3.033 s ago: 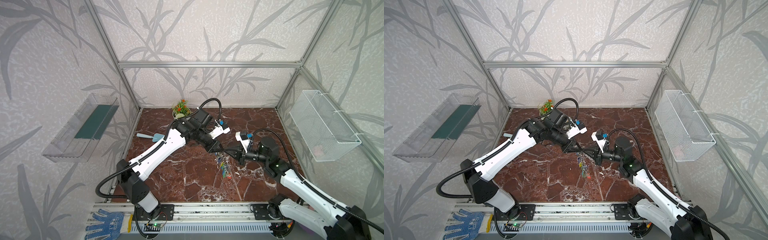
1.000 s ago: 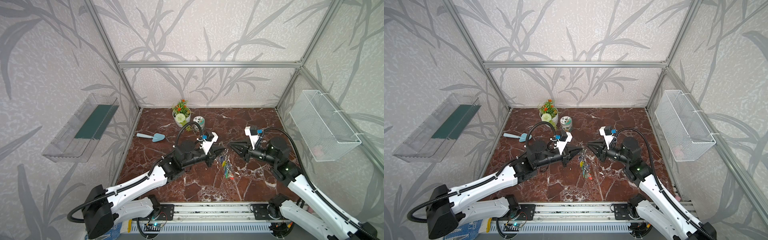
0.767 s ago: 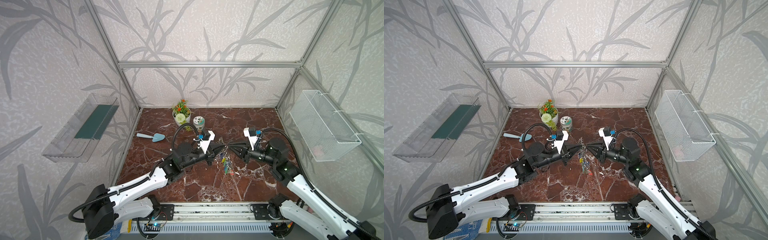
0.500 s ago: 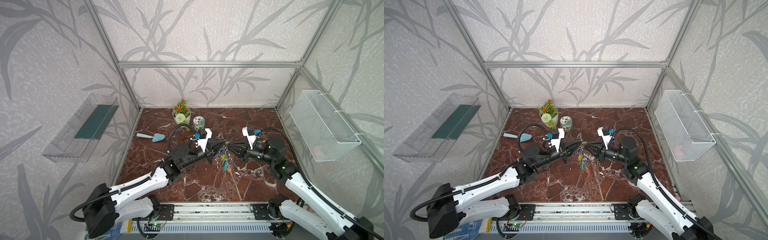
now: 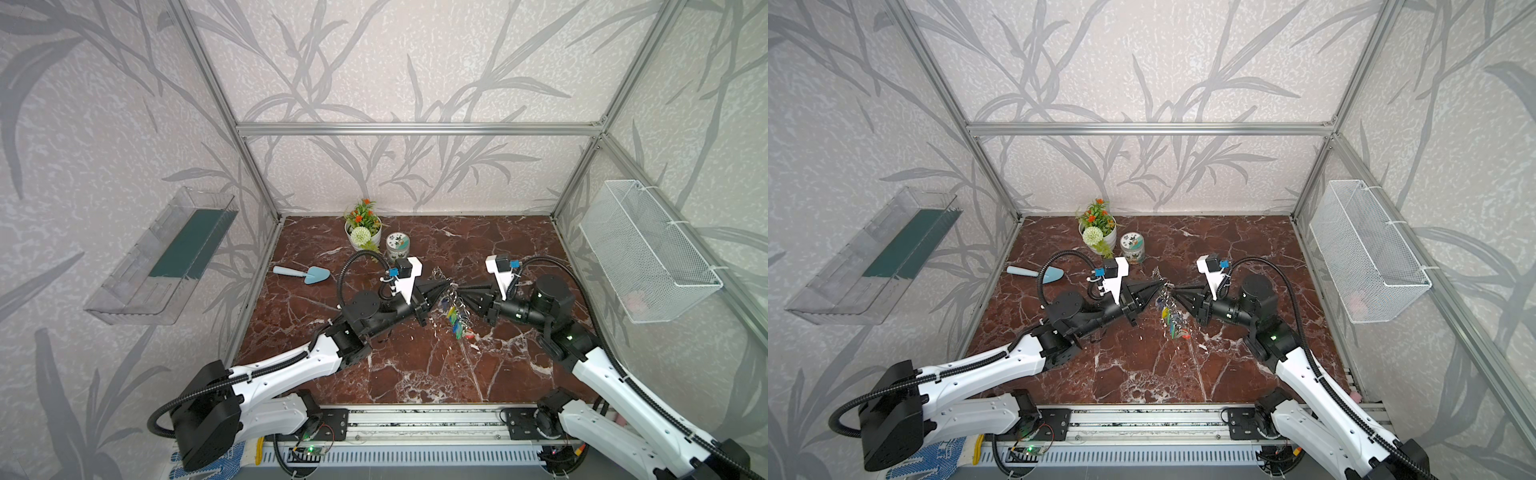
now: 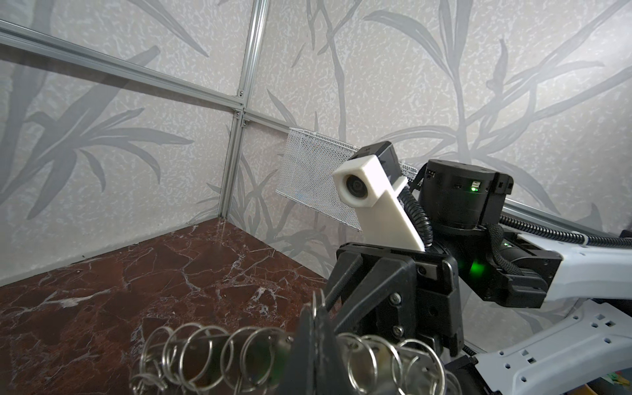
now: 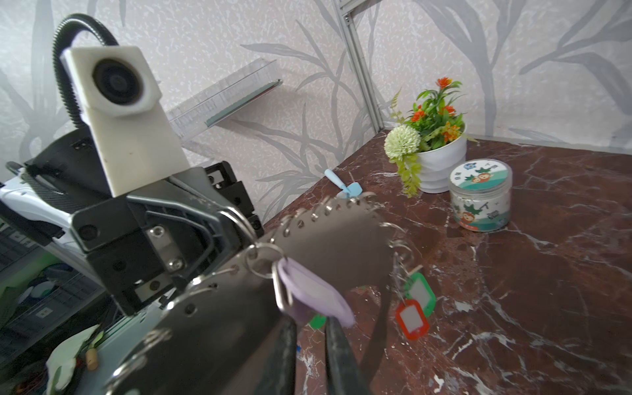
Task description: Put the keys on the keyring
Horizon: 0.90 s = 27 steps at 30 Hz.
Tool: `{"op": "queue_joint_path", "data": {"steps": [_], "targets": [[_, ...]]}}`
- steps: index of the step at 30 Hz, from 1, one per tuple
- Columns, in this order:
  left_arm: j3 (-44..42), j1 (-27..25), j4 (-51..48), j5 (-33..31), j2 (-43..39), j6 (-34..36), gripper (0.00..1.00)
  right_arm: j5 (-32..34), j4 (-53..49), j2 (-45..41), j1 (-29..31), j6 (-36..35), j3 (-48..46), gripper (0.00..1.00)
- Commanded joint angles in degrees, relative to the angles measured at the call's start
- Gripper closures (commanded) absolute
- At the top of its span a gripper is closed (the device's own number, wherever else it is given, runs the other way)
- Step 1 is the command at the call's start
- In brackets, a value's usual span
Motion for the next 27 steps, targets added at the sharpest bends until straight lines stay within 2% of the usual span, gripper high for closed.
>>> {"op": "queue_joint_path", "data": {"steps": [1, 5, 8, 11, 15, 20, 27], "targets": [[0.43, -0.2, 6.12, -0.03, -1.06, -0.79, 1.0, 4.16, -4.6, -1.83, -2.56, -0.52, 0.58, 0.81], [0.24, -0.11, 5.62, 1.11, -1.23, -0.87, 1.0, 1.75, -2.82, -3.67, -7.61, 3.43, 0.89, 0.76], [0.21, -0.11, 5.82, 2.6, -1.07, -1.13, 1.0, -1.03, 0.44, -4.66, -7.78, 4.14, 1.7, 0.67], [0.5, -0.02, 6.26, 4.11, -0.5, -1.79, 1.0, -5.58, 6.27, -3.44, -7.73, 6.0, 1.77, 0.62], [0.57, 0.11, 7.33, 5.72, 0.25, -2.69, 1.0, -11.79, 16.82, -0.46, -7.18, 10.65, 0.99, 0.61], [-0.25, 0.57, 8.7, 5.21, 0.21, -5.18, 1.0, -15.03, 25.78, 0.97, -6.78, 14.62, -0.87, 0.58], [0.23, 1.58, 9.19, 7.87, 0.68, -6.61, 1.0, -16.46, 26.96, 4.18, -5.37, 14.06, -1.4, 0.58]]}}
